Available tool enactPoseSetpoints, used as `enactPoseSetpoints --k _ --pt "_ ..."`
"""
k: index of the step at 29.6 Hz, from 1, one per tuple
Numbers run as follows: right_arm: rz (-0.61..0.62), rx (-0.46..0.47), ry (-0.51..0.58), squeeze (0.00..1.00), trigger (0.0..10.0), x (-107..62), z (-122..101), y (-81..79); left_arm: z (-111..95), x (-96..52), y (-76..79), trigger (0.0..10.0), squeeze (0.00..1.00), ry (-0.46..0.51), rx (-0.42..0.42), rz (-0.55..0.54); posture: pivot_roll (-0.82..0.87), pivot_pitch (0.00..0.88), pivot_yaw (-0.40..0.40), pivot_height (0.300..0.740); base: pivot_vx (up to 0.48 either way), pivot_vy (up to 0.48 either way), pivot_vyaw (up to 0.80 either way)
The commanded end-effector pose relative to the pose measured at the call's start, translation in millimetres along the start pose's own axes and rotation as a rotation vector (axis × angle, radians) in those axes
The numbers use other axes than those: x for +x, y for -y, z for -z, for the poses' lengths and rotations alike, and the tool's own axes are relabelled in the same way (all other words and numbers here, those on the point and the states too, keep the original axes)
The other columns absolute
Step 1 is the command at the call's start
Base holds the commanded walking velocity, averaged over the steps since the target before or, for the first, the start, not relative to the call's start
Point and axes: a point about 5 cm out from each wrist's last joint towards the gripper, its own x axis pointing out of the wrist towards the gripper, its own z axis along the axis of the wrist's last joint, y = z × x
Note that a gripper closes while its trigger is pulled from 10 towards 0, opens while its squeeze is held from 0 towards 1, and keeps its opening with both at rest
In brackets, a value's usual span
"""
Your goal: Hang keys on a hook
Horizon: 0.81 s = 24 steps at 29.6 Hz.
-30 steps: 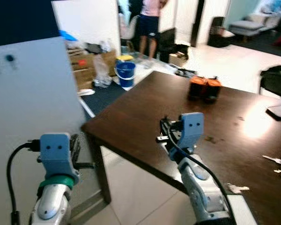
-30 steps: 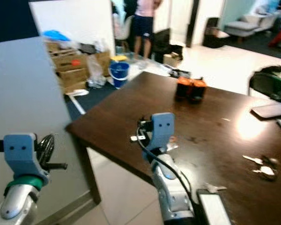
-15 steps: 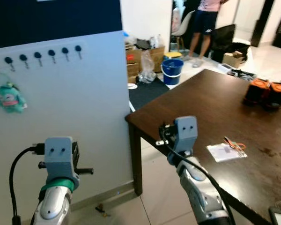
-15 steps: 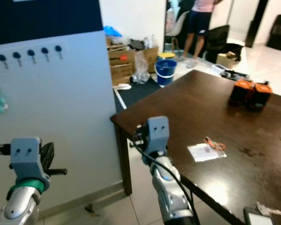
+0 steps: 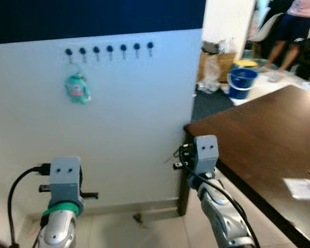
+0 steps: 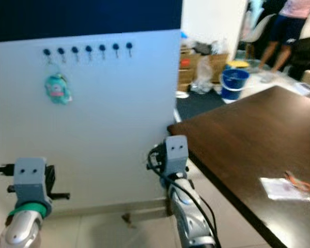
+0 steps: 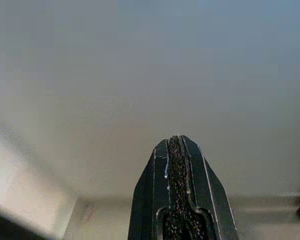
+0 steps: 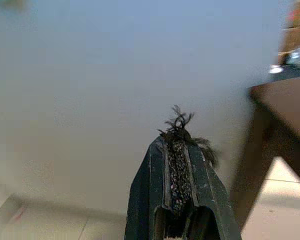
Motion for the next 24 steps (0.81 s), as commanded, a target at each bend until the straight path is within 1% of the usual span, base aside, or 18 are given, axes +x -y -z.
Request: enactPoseSetpoints --k 1,2,6,10,13,14,17,19,24 --pt "-0.013 -0.005 0.029 0.00 10.0 -0.5 -4.4 -2.9 -0.9 0.6 -2.8 10.0 0.00 0.009 0.016 -0.009 -0.16 0.034 0.129 0.740 0.000 0.000 0.80" --pt "-0.014 0.001 0.041 0.00 10.0 0.7 -7.7 -2.5 -4.9 1.5 -3.3 10.0 0.00 0.023 0.005 -0.011 -0.16 0.033 0.124 0.740 0.000 0.000 0.80" --pt "-0.019 0.003 0.054 0.00 10.0 2.8 -11.7 -3.4 -8.5 2.4 -3.5 10.0 0.00 0.039 -0.007 -0.018 -0.16 0.031 0.124 0.740 0.000 0.000 0.80" --pt "-0.026 0.039 0.089 0.00 10.0 7.0 -19.3 -7.0 -11.0 3.4 0.6 10.0 0.00 0.052 -0.003 0.014 -0.15 0.028 0.133 0.740 0.000 0.000 0.64" --pt "-0.042 0.071 0.107 0.00 10.0 9.3 -25.0 -9.9 -15.0 4.0 2.4 10.0 0.00 0.070 -0.014 0.026 -0.15 0.028 0.133 0.740 0.000 0.000 0.00" --pt "-0.057 0.073 0.118 0.00 10.0 10.3 -27.8 -11.8 -17.0 4.1 2.1 10.0 0.00 0.077 -0.025 0.021 -0.14 0.024 0.118 0.740 0.000 0.000 0.00" --pt "-0.068 0.071 0.125 0.00 10.0 10.9 -29.4 -12.8 -18.6 3.9 1.6 10.0 0.00 0.087 -0.031 0.014 -0.14 0.023 0.114 0.740 0.000 0.000 0.00" --pt "-0.084 0.072 0.125 0.00 10.0 12.0 -29.0 -13.4 -20.3 2.9 0.3 10.0 0.00 0.098 -0.049 -0.001 -0.13 0.022 0.102 0.740 0.261 0.000 0.00" --pt "-0.090 0.084 0.127 0.00 10.0 13.2 -29.4 -14.1 -21.0 1.9 -0.8 10.0 0.00 0.101 -0.060 -0.004 -0.13 0.022 0.102 0.740 0.305 0.000 0.00"
